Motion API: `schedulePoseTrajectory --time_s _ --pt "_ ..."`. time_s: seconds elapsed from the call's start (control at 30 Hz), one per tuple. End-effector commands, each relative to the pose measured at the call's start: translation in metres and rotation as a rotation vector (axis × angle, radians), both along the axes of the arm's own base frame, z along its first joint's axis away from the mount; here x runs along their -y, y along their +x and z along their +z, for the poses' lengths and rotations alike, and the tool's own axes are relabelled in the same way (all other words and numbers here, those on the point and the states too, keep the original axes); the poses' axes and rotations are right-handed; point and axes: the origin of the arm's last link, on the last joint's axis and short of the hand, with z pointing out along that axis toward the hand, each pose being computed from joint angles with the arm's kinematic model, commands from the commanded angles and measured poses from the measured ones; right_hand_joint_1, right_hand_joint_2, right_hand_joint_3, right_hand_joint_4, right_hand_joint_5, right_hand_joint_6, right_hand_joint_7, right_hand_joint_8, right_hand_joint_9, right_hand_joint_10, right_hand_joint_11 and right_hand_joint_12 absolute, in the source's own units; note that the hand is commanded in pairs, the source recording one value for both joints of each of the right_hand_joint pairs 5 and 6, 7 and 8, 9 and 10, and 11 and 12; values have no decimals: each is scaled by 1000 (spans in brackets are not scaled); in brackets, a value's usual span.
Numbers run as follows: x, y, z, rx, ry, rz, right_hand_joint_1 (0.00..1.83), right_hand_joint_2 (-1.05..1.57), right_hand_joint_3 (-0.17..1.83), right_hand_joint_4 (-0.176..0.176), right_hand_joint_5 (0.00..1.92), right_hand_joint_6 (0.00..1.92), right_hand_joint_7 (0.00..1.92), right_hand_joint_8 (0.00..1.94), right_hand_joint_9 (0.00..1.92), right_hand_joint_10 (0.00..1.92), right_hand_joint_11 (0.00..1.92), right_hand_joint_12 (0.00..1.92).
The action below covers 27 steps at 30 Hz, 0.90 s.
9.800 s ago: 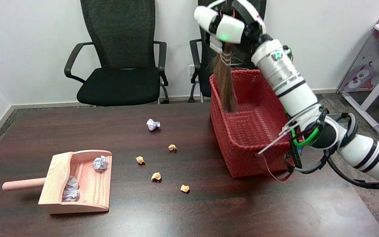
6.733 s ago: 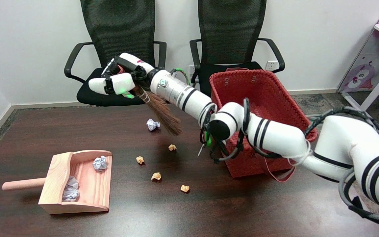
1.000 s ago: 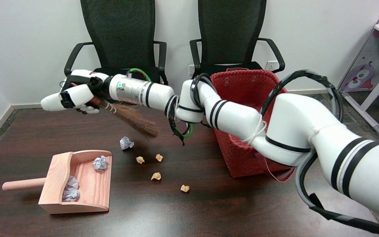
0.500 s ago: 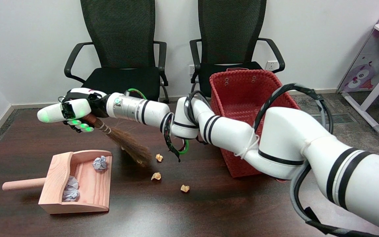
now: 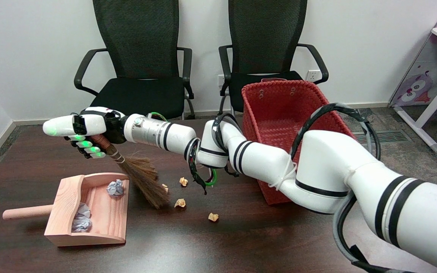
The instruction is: Sweep the paper ball into the dustpan.
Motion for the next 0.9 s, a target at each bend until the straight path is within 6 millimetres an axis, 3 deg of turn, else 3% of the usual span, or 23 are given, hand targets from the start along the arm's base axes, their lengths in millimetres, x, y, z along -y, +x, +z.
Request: schedulePoseTrajectory --time_s 0.03,0.47,0.9 --pt "-6 13 1 158 31 -85 704 101 962 -4 1920 1920 1920 1920 1920 1920 1920 1920" --pt "-7 31 11 322 38 -151 707 215 966 -4 1920 1920 1920 1920 1920 1920 1920 1920" --pt "-3 47 37 744 61 -393 720 121 1080 -4 1920 1920 1920 1920 1920 1920 1920 1920"
